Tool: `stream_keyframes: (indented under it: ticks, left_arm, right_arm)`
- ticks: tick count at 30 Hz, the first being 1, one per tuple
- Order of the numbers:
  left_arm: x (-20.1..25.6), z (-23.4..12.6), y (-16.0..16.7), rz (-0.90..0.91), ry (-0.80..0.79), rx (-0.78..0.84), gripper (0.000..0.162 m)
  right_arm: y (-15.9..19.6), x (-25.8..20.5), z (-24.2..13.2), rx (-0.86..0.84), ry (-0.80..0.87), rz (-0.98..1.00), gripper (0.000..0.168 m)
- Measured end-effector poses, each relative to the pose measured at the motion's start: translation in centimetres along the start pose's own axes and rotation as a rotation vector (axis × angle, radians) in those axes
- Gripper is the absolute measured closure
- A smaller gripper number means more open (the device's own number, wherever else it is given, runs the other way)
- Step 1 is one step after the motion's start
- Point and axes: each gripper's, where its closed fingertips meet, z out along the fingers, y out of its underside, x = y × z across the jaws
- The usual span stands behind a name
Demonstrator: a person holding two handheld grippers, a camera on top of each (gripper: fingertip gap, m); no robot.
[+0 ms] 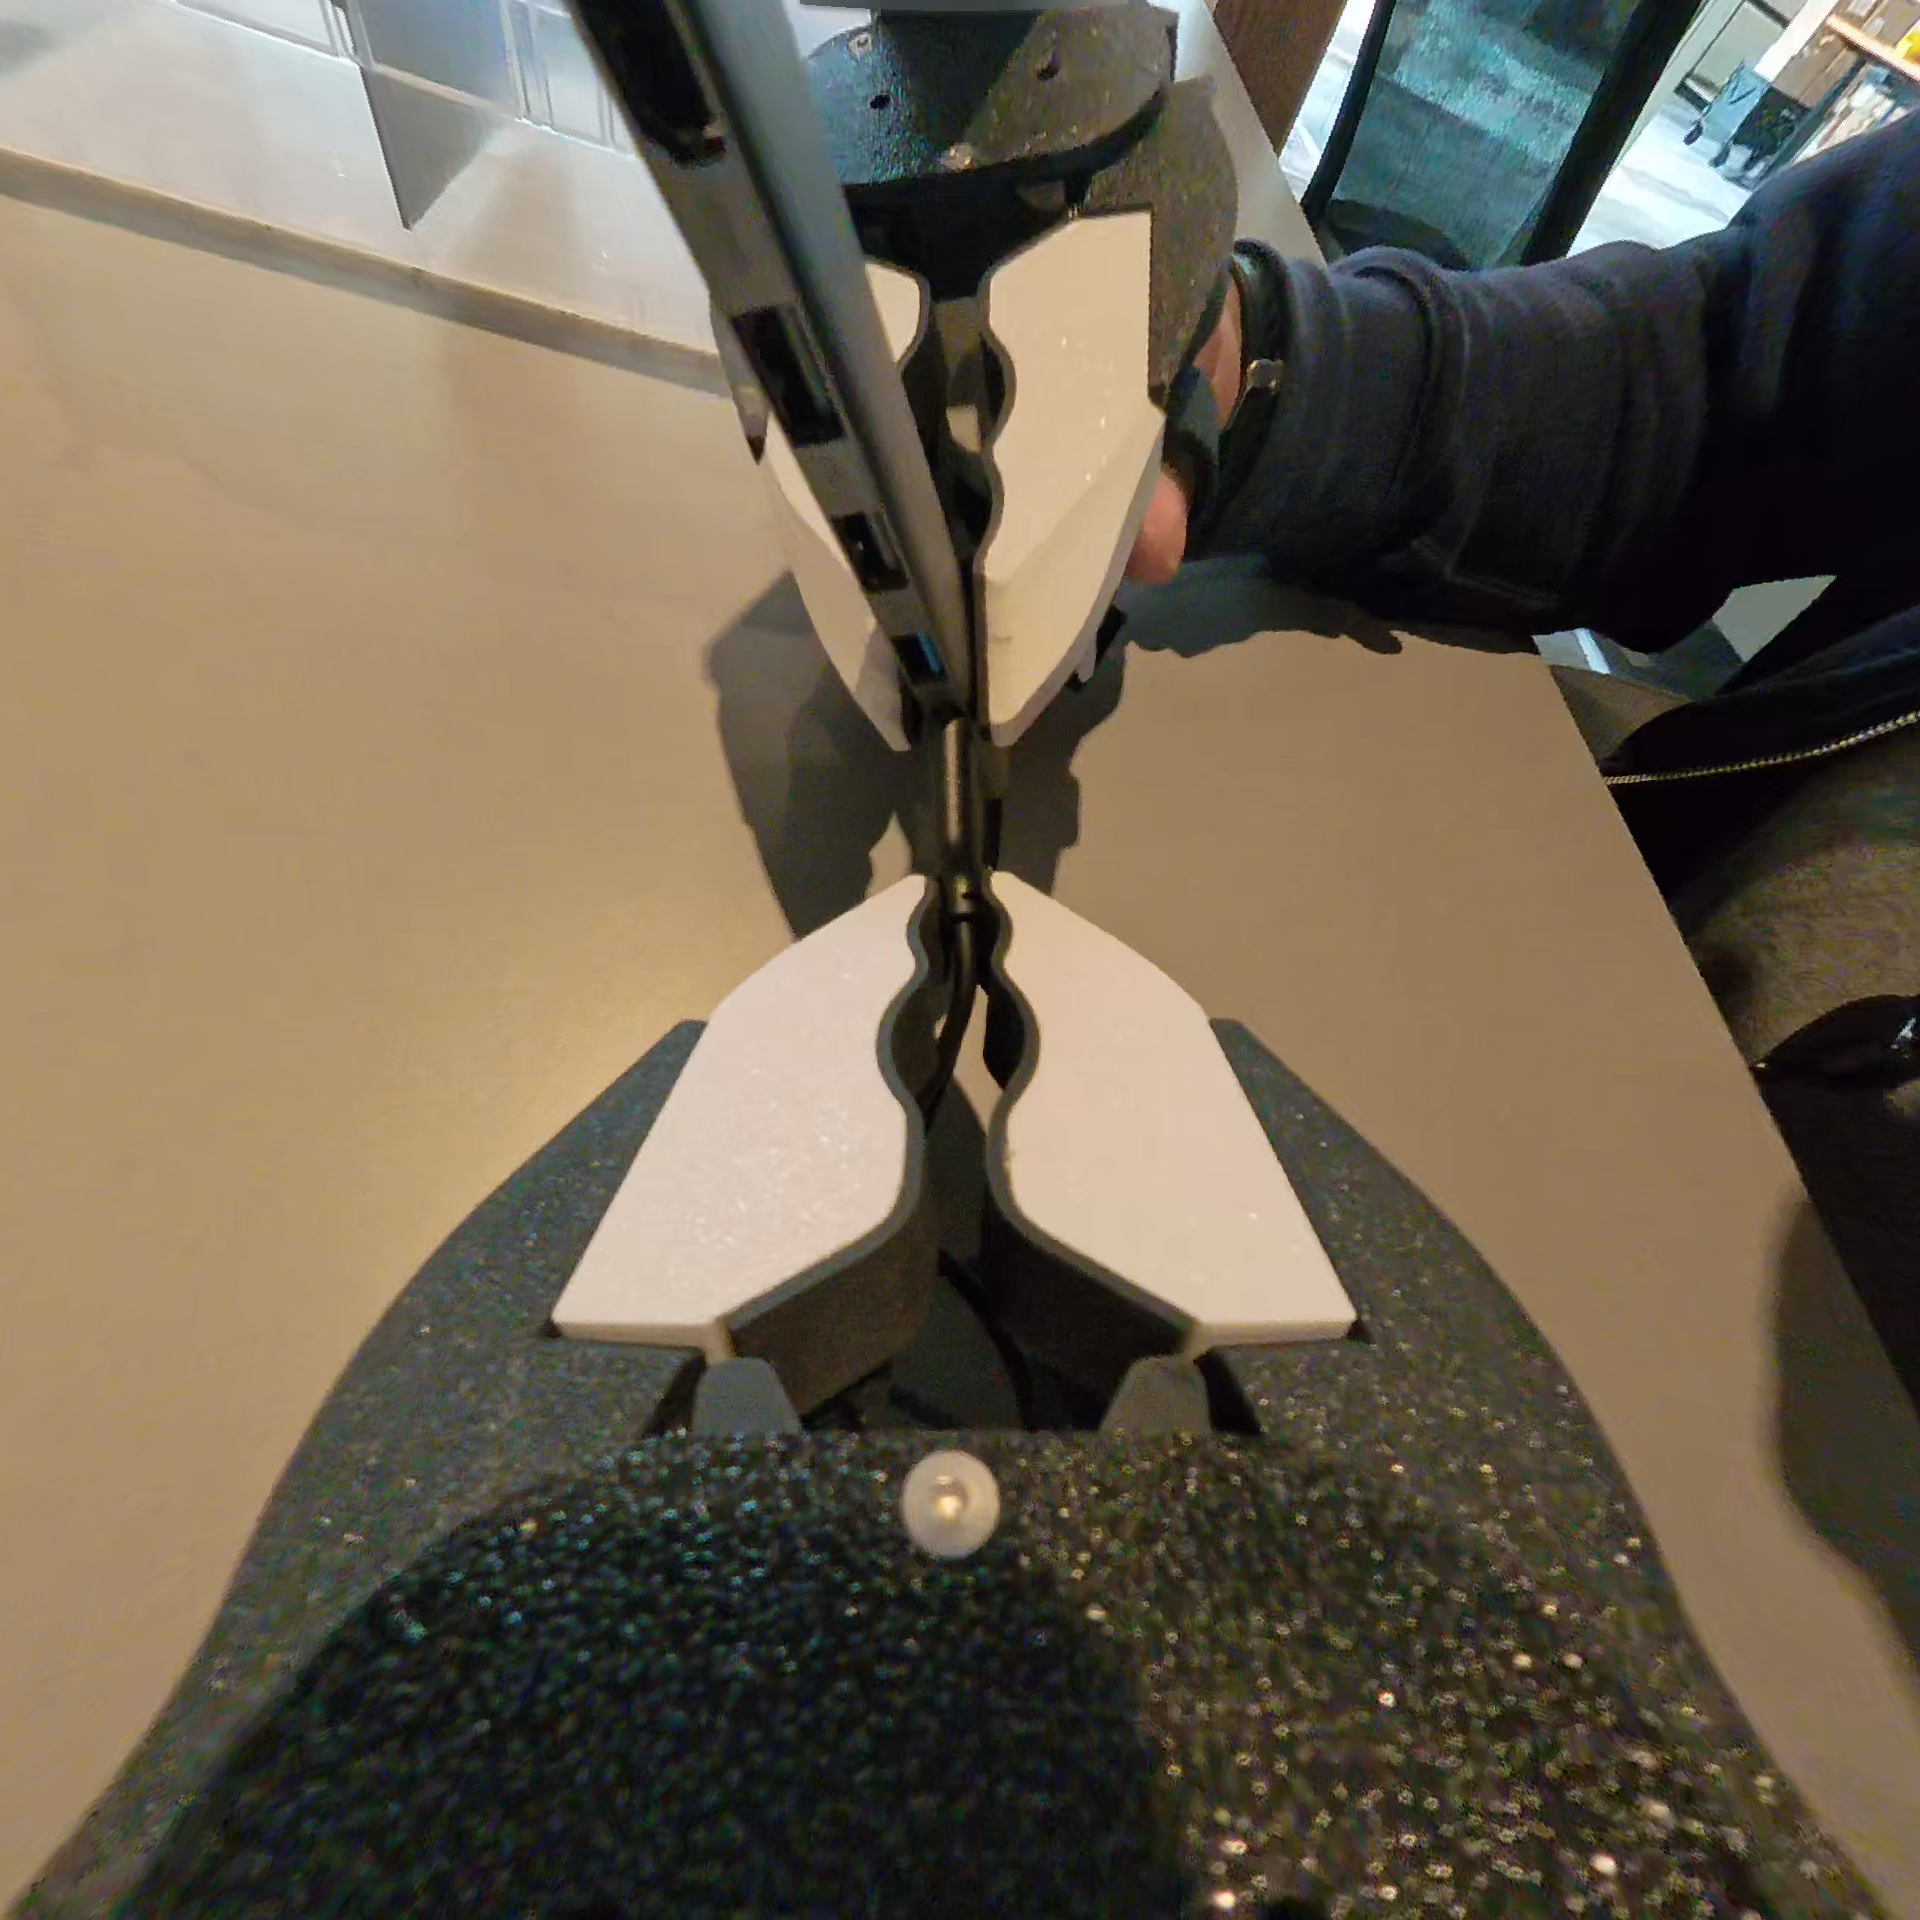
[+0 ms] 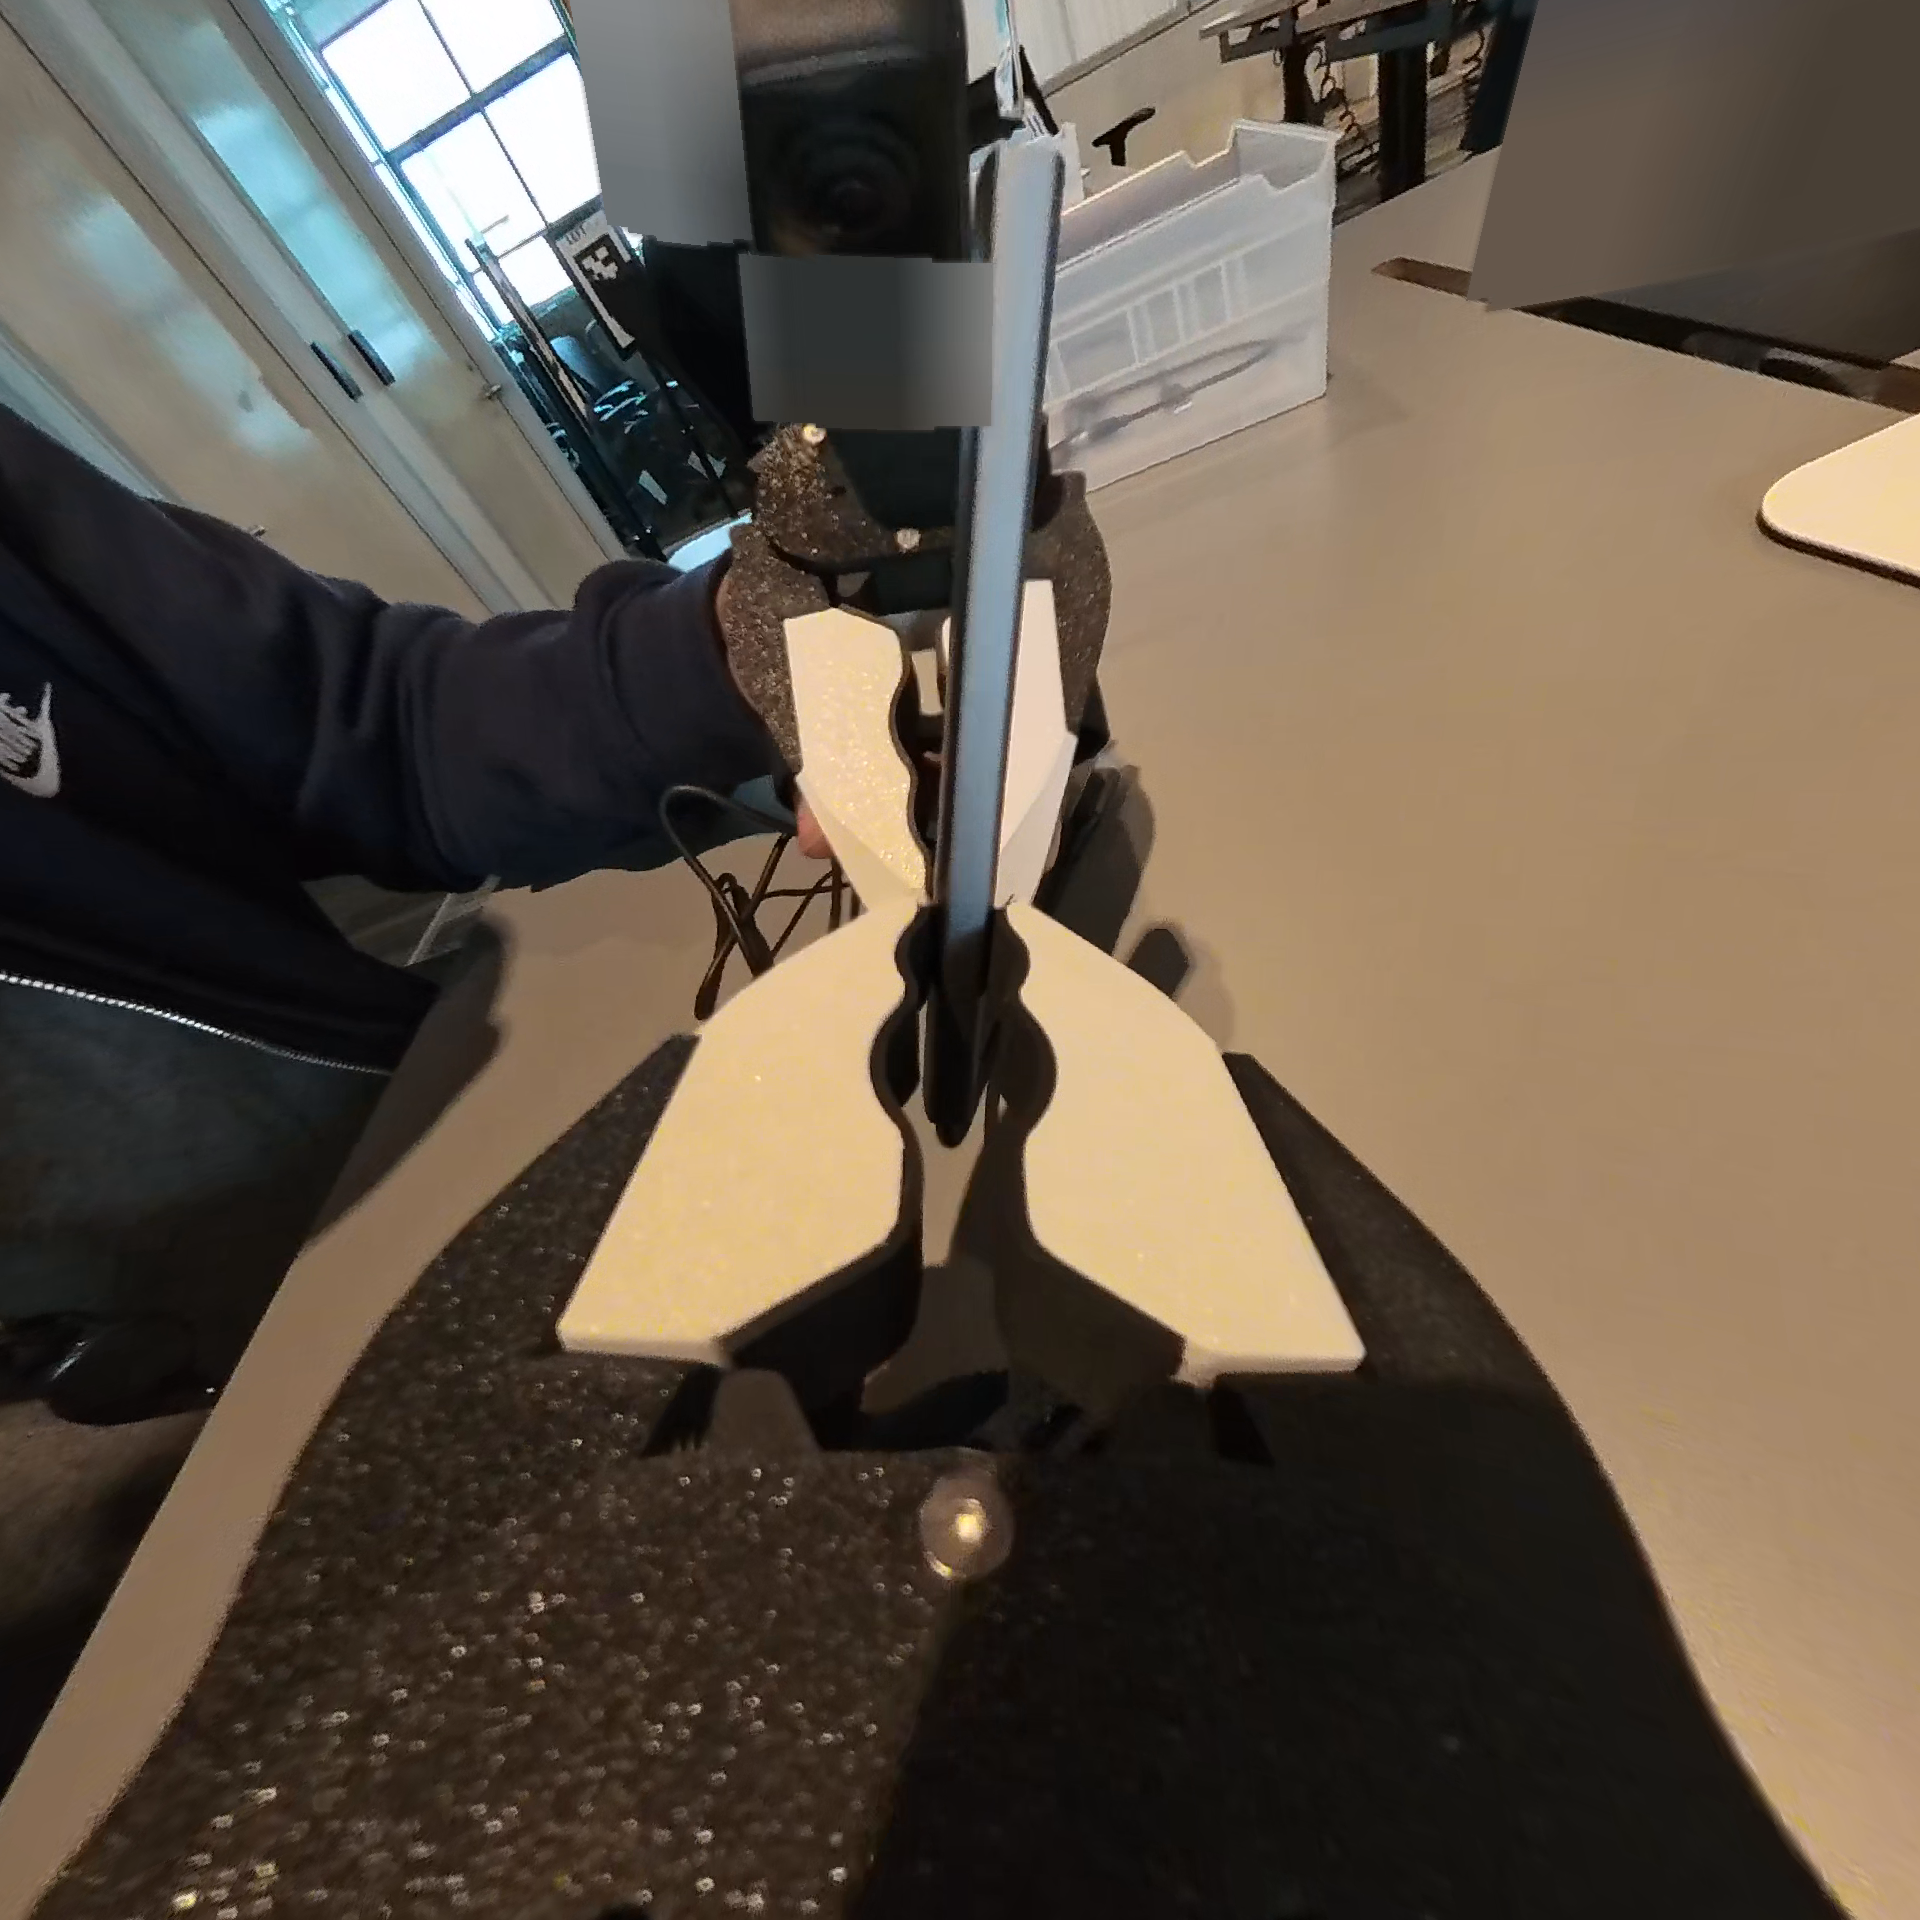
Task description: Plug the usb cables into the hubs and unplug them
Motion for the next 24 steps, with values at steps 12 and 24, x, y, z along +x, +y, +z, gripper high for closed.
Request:
stream_keyframes:
  ticks: [12,24]
  left_arm:
    - [-0.41,-0.19,0.57,0.027,0.012,0.007,0.158]
    - [-0.39,-0.17,-0.04,-0.013,0.028,0.049,0.158]
  right_arm:
    - [0.43,0.35,0.49,-0.005,0.036,-0.041,0.159]
    - [-0.15,0.38,0.15,0.040,0.023,-0.021,0.159]
